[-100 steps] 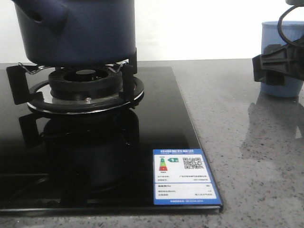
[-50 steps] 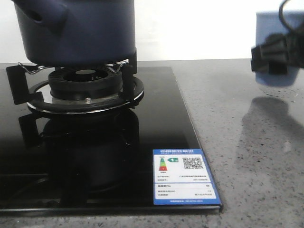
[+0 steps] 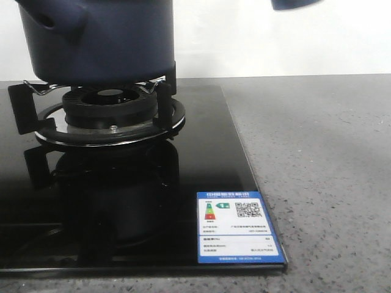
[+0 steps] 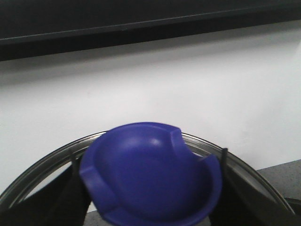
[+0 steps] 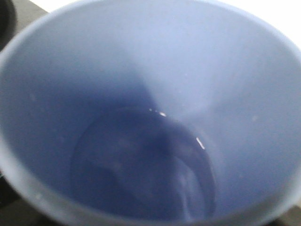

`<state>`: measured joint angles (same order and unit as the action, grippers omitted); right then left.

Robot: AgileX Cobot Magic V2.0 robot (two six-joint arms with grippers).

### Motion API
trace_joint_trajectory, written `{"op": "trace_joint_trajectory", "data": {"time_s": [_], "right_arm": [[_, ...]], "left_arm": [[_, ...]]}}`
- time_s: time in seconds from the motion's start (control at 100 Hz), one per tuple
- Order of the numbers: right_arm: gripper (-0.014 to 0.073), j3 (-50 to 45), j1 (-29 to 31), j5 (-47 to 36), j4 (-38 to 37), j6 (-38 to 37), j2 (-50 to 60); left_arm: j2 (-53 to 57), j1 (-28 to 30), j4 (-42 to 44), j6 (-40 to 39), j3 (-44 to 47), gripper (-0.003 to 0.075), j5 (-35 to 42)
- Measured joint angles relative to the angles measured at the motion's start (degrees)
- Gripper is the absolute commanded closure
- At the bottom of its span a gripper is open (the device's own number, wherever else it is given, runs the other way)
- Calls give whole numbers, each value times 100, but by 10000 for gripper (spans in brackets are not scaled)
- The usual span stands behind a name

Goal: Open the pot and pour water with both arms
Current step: 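Tilt the cup over the pot with the right gripper to pour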

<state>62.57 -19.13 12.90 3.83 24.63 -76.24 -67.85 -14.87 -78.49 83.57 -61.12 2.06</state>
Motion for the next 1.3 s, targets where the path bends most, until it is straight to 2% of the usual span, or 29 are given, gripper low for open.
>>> {"op": "trace_joint_trajectory", "data": {"time_s": [0.17, 0.43, 0.59, 0.9, 1.3], "right_arm": [[351, 858, -333, 649, -594, 0, -389], [351, 1878, -1065, 1358, -2007, 22, -1106], [351, 2201, -1388, 1384, -3049, 22, -1474], [351, 2247, -1741, 1128, -5226, 46, -1832], [351, 2247, -1754, 704, -6778, 46, -1992]], "left_arm": [[0, 0, 0, 0, 0, 372, 0], [0, 0, 0, 0, 0, 372, 0], [0, 0, -10, 0, 0, 372, 0], [0, 0, -10, 0, 0, 372, 10], [0, 0, -10, 0, 0, 372, 10]]}}
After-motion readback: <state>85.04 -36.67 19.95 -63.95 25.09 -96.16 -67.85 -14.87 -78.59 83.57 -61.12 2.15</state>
